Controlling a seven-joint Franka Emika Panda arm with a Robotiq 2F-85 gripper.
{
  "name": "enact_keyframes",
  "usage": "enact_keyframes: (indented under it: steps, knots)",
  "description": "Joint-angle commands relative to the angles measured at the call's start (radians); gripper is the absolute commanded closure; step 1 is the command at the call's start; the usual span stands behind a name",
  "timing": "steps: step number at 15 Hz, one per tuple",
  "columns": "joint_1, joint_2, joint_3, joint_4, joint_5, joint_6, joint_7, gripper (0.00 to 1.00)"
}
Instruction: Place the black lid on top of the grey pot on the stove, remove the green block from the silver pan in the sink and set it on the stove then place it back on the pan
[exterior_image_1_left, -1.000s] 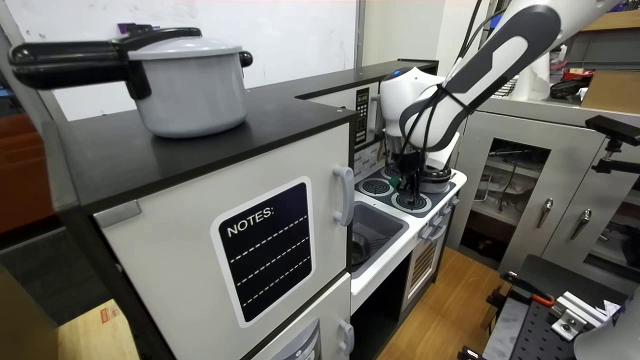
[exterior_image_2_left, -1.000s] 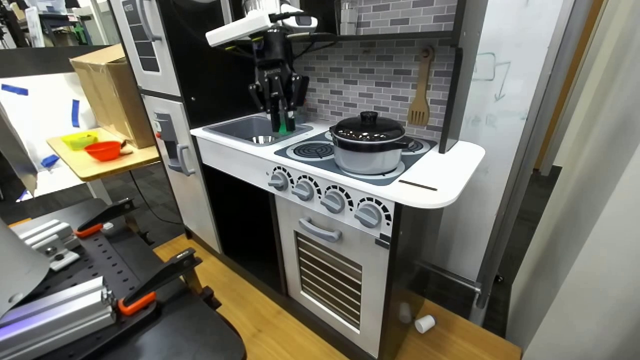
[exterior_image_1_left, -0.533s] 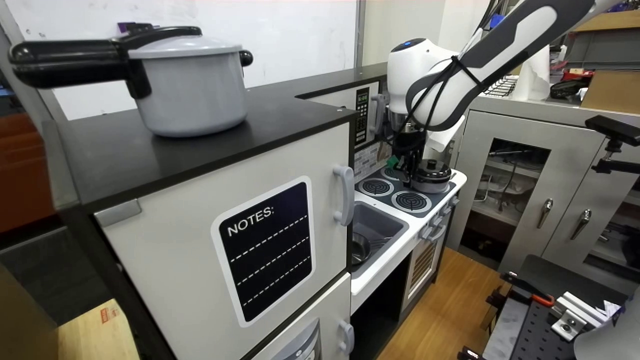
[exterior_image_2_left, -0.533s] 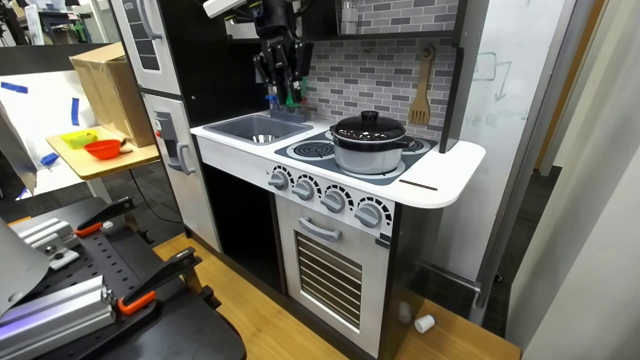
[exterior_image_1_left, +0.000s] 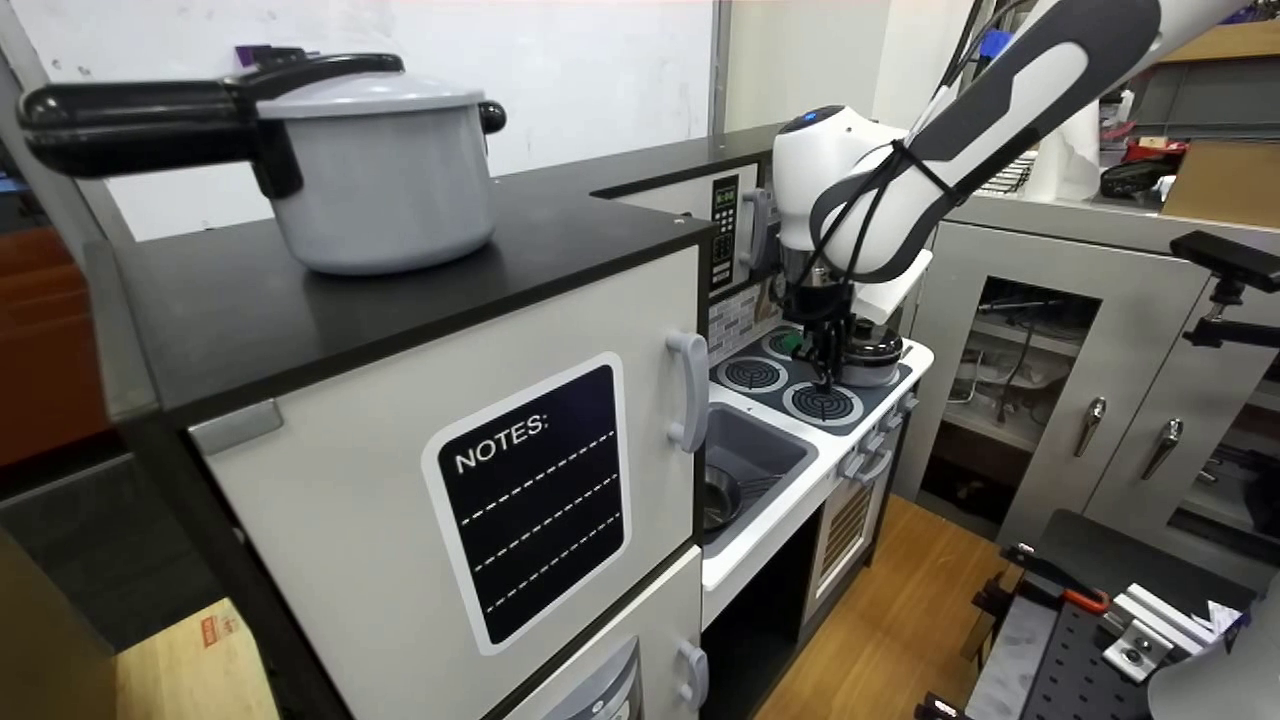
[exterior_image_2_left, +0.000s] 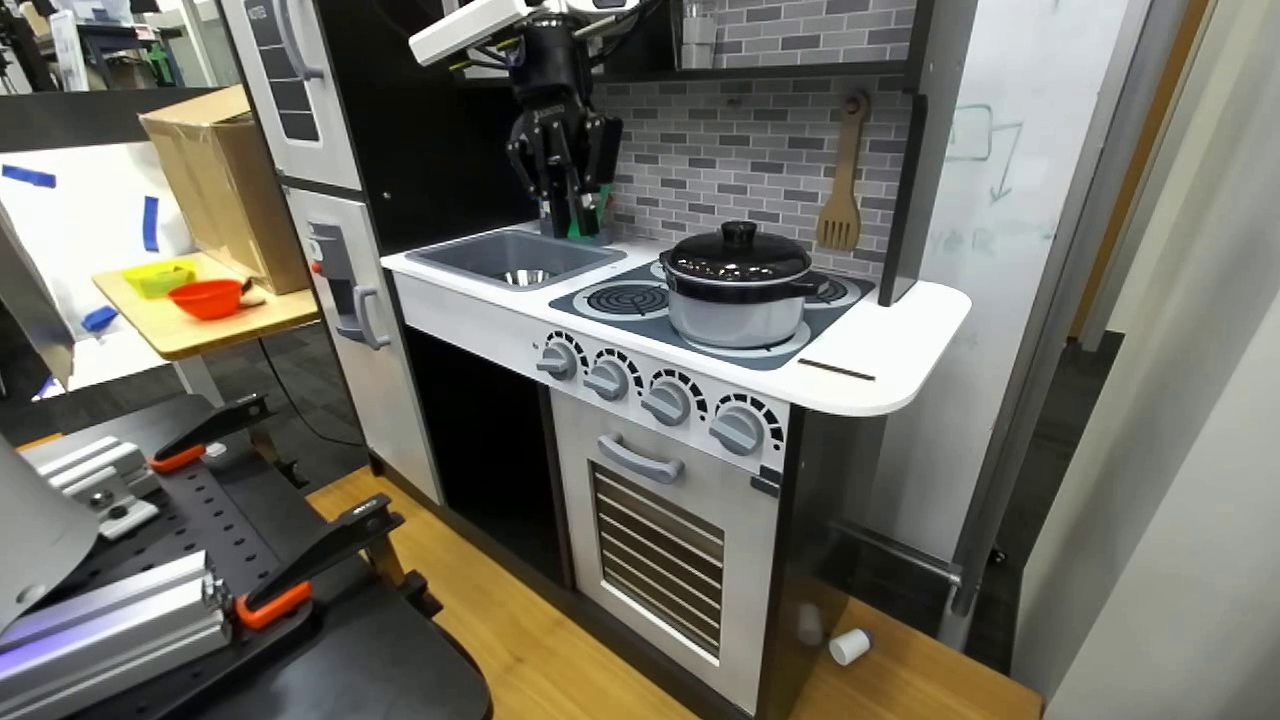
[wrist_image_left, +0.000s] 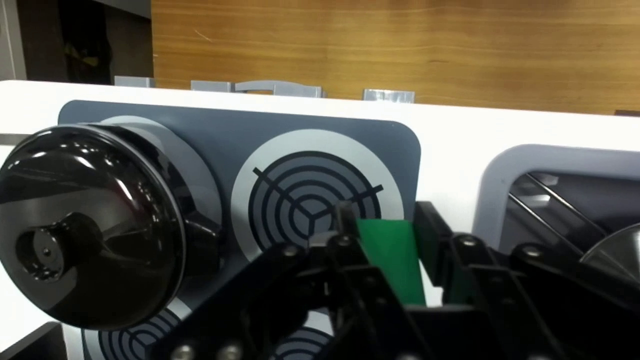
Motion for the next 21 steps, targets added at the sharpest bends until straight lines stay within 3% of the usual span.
enact_keyframes:
  steps: [1, 11, 13, 14, 15, 17, 21]
  knots:
    - [-0.016, 0.027, 0.0, -0.001, 0.006, 0.009, 0.01, 0.92]
    - [-0.024, 0.056, -0.01, 0.004, 0.027, 0.001, -0.002, 0.92]
    - [-0.024, 0.058, -0.009, 0.006, 0.029, -0.001, -0.003, 0.66]
    - [-0.024, 0.058, -0.009, 0.006, 0.031, 0.0, -0.004, 0.41]
    - [-0.024, 0.058, -0.009, 0.007, 0.034, 0.0, -0.003, 0.41]
    - [-0.024, 0.058, -0.009, 0.008, 0.04, 0.003, -0.003, 0.3]
    - [-0.021, 0.058, -0.007, 0.013, 0.039, 0.001, 0.001, 0.02]
